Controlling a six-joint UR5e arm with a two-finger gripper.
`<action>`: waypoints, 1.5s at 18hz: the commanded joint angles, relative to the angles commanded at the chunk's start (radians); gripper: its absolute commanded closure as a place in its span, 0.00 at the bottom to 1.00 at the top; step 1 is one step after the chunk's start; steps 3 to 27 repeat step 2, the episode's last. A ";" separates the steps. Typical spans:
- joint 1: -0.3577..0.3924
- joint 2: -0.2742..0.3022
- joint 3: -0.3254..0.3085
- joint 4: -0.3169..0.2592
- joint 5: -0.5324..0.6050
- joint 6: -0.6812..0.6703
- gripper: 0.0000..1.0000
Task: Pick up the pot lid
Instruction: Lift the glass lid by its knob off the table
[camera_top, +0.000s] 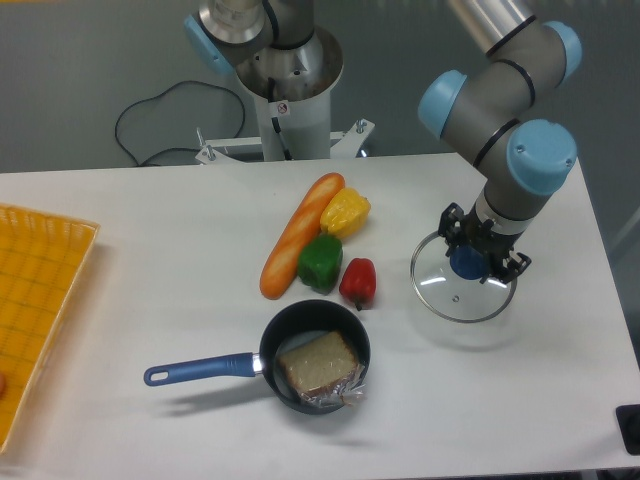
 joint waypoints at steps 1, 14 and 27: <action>0.002 0.000 0.003 -0.005 0.002 0.000 0.63; 0.000 0.000 0.006 -0.011 0.002 0.002 0.63; 0.000 0.000 0.006 -0.011 0.002 0.002 0.63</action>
